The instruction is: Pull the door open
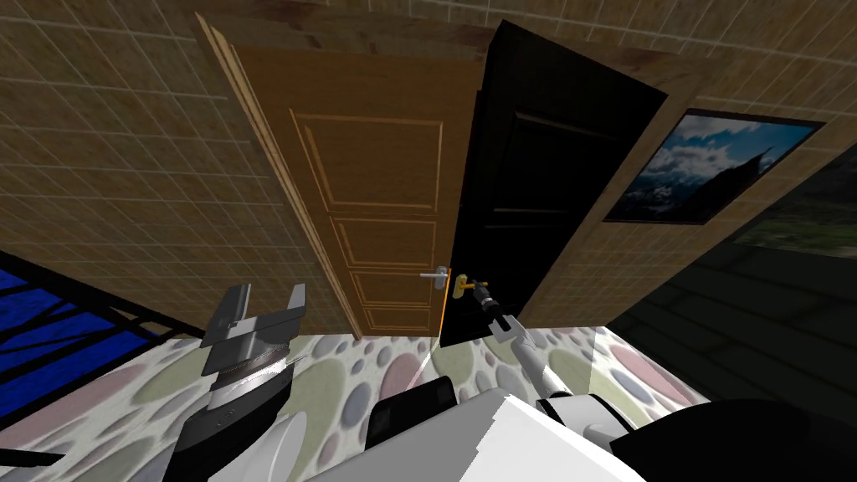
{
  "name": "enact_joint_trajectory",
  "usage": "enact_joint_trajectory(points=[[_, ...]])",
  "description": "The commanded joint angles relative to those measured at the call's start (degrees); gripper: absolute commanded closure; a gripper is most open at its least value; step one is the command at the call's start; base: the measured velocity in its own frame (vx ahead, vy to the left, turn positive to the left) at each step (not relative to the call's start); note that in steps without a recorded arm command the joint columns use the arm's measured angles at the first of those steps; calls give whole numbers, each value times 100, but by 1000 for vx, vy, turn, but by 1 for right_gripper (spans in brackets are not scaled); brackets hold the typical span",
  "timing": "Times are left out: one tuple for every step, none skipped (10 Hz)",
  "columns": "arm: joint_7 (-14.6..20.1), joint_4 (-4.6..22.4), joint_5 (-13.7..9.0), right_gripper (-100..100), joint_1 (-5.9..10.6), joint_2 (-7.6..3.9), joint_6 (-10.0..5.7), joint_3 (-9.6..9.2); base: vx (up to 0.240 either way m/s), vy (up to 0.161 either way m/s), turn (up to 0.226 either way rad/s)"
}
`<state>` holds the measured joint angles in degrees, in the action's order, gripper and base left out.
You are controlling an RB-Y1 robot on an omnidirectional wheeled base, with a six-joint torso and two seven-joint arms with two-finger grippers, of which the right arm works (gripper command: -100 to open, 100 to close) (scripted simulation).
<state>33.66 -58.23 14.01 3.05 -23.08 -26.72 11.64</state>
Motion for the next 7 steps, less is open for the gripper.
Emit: enact_joint_trajectory(points=[[139,-9,37,100,-42,-80,-94,-105,-218,-63,113],[253,-54,74,100,-70,-117,-162,-230,-206,-85,152],[317,-79,96,100,-84,-135,-200,-303,-204,-81,135],[387,-108,120,100,-97,-152,-243,-385,-168,-91,103],[323,-96,102,100,-100,-146,-163,-300,-72,-49,25],[450,-154,143,100,-218,-222,-297,-379,-121,-65,90],[524,-195,164,100,-286,-273,-380,-418,-226,-101,152]])
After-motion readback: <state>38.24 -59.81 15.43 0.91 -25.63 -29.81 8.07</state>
